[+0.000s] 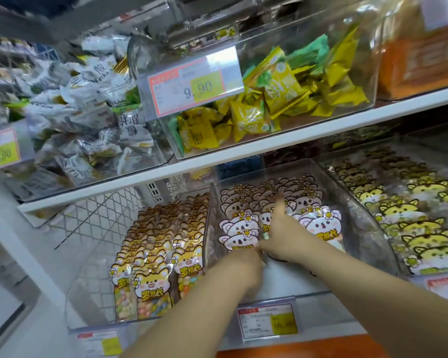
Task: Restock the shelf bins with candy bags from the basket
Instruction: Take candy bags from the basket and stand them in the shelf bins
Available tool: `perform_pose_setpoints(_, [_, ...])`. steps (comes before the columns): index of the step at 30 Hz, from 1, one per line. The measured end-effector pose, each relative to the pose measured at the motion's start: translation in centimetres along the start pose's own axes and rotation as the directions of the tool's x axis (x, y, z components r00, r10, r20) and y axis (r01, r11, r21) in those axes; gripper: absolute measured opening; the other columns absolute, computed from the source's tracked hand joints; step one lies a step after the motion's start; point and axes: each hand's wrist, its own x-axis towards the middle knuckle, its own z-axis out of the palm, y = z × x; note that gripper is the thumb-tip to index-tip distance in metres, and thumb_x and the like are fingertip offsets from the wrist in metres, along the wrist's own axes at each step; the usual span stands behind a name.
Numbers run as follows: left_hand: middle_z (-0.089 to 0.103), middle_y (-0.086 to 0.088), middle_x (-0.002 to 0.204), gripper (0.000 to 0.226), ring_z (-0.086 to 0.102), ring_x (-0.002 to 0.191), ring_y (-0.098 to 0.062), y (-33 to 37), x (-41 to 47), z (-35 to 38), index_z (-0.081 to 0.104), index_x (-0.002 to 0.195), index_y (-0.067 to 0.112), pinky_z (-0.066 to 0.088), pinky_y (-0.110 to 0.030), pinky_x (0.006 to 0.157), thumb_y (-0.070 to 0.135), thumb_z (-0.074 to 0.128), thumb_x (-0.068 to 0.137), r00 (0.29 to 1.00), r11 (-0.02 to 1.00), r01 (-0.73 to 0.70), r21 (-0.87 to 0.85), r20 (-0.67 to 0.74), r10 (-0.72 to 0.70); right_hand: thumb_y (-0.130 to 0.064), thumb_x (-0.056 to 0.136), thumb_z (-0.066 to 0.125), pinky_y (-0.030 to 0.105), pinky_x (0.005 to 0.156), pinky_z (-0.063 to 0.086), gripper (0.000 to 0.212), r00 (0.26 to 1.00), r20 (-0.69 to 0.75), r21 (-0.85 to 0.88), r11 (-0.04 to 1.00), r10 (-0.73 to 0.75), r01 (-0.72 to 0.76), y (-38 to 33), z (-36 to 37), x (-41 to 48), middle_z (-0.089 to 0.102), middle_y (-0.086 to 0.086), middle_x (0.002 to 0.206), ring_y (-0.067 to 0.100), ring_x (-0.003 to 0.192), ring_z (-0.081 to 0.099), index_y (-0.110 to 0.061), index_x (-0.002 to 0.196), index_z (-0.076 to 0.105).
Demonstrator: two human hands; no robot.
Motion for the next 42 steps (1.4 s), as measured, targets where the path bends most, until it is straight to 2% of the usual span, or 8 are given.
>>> perform_pose_setpoints(3, [0.052,-0.013,0.143,0.049,0.052,0.13,-0.03,-0.1,0.4,0.2,0.043,0.146,0.013,0.045,-0.038,0.105,0.012,0.055,0.098,0.999,0.997,0.024,-0.069,-0.022,-0.026,-0.017,0.089,0.07,0.029,0.08,0.044,0.114,0.997,-0.013,0.048,0.996,0.075,-0.074,-0.3,0.1,0.8,0.059,0.02,0.124,0.029,0.101,0.06,0.001,0.151,-0.024])
perform_pose_setpoints(9, [0.043,-0.018,0.144,0.055,0.051,0.128,-0.037,-0.5,1.4,0.4,0.036,0.147,0.018,0.047,-0.045,0.103,0.021,0.057,0.096,0.997,0.996,0.076,-0.045,-0.022,-0.077,-0.014,0.089,0.066,0.036,0.087,0.048,0.08,0.995,-0.025,0.021,0.995,0.098,-0.097,-0.1,0.8,2.0,0.057,0.022,0.123,0.035,0.111,0.059,-0.003,0.145,0.011])
perform_pose_setpoints(14, [0.042,-0.014,0.144,0.056,0.051,0.128,-0.036,-0.8,1.6,0.9,0.035,0.148,0.019,0.048,-0.045,0.102,0.024,0.057,0.096,0.996,0.996,0.077,-0.035,-0.034,-0.078,-0.013,0.091,0.067,0.033,0.086,0.049,0.112,0.99,-0.033,0.018,0.99,0.14,-0.139,-0.2,0.9,2.6,0.062,0.021,0.12,0.03,0.104,0.062,0.002,0.148,-0.029])
perform_pose_setpoints(20, [0.043,-0.011,0.145,0.054,0.05,0.13,-0.036,-0.9,0.8,1.1,0.037,0.146,0.019,0.046,-0.045,0.104,0.03,0.056,0.097,0.997,0.996,0.069,-0.06,-0.031,-0.071,-0.016,0.095,0.061,0.033,0.08,0.044,0.068,0.985,-0.078,0.074,0.986,0.153,-0.147,-0.1,1.0,3.3,0.055,0.026,0.128,0.037,0.114,0.058,0.001,0.141,0.012])
perform_pose_setpoints(31, [0.049,-0.012,0.141,0.053,0.053,0.125,-0.033,-0.9,-0.8,1.0,0.04,0.143,0.017,0.047,-0.039,0.097,0.036,0.057,0.096,0.999,0.992,0.044,-0.121,-0.01,-0.045,-0.013,0.083,0.064,0.032,0.077,0.049,0.046,1.0,-0.014,-0.126,0.992,-0.027,0.025,0.9,-0.1,2.9,0.065,0.013,0.105,0.031,0.099,0.062,-0.008,0.125,0.046])
perform_pose_setpoints(34, [0.047,-0.012,0.142,0.054,0.053,0.125,-0.034,-0.8,-0.3,1.0,0.038,0.144,0.018,0.047,-0.04,0.097,0.036,0.057,0.096,0.998,0.988,0.058,-0.141,-0.017,-0.061,-0.007,0.084,0.057,0.039,0.084,0.055,0.059,0.998,-0.004,-0.064,0.996,-0.062,0.062,1.1,-0.4,2.7,0.069,0.012,0.095,0.028,0.092,0.065,-0.011,0.14,0.038])
perform_pose_setpoints(38, [0.045,-0.013,0.143,0.055,0.052,0.126,-0.035,-0.9,1.0,1.0,0.037,0.144,0.017,0.046,-0.04,0.098,0.037,0.058,0.096,0.995,0.984,0.09,-0.154,-0.02,-0.094,0.001,0.09,0.05,0.038,0.069,0.056,0.092,0.998,-0.03,-0.077,0.995,-0.06,0.058,0.8,-0.3,2.2,0.063,0.011,0.081,0.022,0.074,0.062,-0.025,0.158,-0.007])
perform_pose_setpoints(42, [0.043,-0.014,0.143,0.053,0.052,0.127,-0.036,-0.9,2.8,0.9,0.037,0.141,0.016,0.046,-0.042,0.099,0.031,0.059,0.096,0.988,0.972,0.137,-0.192,-0.049,-0.149,-0.002,0.091,0.054,0.03,0.059,0.042,0.091,0.995,-0.1,-0.173,0.985,-0.03,0.012,0.7,-0.5,1.8,0.052,0.004,0.077,0.02,0.071,0.054,-0.018,0.158,-0.005])
